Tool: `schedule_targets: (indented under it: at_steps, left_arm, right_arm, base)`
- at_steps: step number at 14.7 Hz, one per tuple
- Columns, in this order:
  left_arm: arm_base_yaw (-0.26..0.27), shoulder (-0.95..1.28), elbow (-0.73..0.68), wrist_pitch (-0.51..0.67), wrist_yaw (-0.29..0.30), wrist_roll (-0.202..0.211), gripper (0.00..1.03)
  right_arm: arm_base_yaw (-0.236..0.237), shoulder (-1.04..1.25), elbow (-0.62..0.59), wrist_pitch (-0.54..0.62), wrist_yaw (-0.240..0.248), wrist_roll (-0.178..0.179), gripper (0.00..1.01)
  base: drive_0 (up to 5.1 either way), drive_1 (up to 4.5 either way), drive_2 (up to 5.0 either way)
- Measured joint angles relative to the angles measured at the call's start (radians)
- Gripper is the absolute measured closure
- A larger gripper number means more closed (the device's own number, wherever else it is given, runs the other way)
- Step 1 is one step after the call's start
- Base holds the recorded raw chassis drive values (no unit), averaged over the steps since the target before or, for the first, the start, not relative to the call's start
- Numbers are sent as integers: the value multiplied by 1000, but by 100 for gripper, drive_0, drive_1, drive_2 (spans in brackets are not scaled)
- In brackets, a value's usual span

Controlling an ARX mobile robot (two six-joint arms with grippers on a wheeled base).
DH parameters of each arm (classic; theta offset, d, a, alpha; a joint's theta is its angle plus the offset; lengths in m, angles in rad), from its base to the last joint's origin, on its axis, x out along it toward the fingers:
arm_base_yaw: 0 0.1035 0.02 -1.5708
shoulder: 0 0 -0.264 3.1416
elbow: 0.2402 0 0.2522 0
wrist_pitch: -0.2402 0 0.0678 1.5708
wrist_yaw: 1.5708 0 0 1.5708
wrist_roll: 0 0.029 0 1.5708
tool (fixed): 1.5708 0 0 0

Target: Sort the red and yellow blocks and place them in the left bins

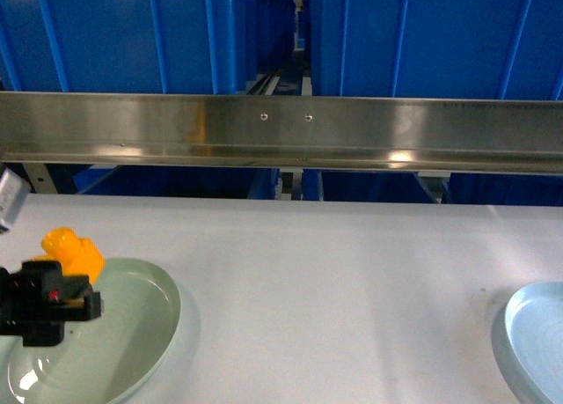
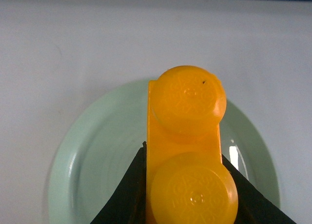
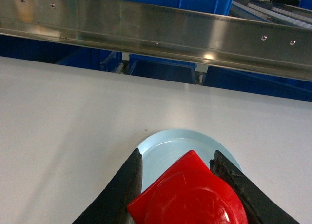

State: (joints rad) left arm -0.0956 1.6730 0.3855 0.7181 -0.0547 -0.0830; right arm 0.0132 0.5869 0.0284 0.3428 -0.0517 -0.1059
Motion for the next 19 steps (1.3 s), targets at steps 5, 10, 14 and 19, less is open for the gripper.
schedule_targets:
  at_steps: [5, 10, 14, 19]
  left_arm:
    - [-29, -463, 1, -303, 28, -2, 77]
    - [-83, -714, 6, -525, -8, -38, 77]
    - [-62, -738, 13, -459, -49, -14, 77]
    - [-62, -715, 16, -444, -46, 12, 77]
  right_arm:
    - [0, 0, 0, 0, 0, 0, 65]
    - [0, 0, 0, 0, 0, 0, 65]
    - [0, 0, 0, 0, 0, 0, 65]
    - [0, 0, 0, 0, 0, 0, 65]
  base:
    - [0, 0, 0]
    - [0, 0, 0]
    - [0, 0, 0]
    - [0, 0, 0]
